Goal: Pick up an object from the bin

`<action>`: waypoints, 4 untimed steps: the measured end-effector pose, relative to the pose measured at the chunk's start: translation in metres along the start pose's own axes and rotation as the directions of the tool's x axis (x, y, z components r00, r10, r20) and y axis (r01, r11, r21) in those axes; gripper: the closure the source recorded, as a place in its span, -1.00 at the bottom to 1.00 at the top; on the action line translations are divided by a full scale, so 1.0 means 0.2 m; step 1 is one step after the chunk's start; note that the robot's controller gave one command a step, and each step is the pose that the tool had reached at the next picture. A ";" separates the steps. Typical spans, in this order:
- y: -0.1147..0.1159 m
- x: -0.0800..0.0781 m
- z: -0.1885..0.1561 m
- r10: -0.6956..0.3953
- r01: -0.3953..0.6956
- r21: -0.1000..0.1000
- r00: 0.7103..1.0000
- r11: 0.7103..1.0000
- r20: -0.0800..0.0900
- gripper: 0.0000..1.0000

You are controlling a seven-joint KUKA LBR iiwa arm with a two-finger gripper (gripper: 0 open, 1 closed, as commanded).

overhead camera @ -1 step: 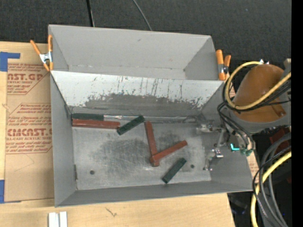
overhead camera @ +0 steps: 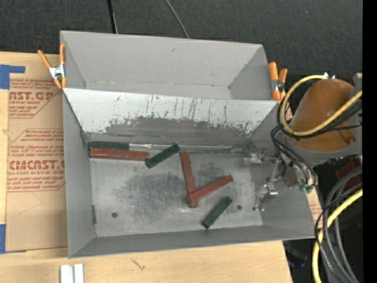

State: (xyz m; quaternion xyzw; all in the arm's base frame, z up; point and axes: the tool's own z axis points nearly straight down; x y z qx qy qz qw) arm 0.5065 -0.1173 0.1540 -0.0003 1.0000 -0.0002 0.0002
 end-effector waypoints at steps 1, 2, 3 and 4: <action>0.18 -0.10 0.41 -0.067 0.067 -0.001 0.998 0.998 -0.006 1.00; 0.18 -0.10 0.41 -0.067 0.067 -0.001 0.998 0.998 -0.006 1.00; 0.11 -0.21 -0.33 -0.098 0.098 0.000 0.995 0.995 0.003 1.00; 0.11 -0.21 -0.33 -0.098 0.098 0.000 0.995 0.995 0.002 1.00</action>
Offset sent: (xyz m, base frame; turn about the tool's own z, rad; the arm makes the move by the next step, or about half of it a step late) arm 0.0000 0.0000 0.0000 0.0000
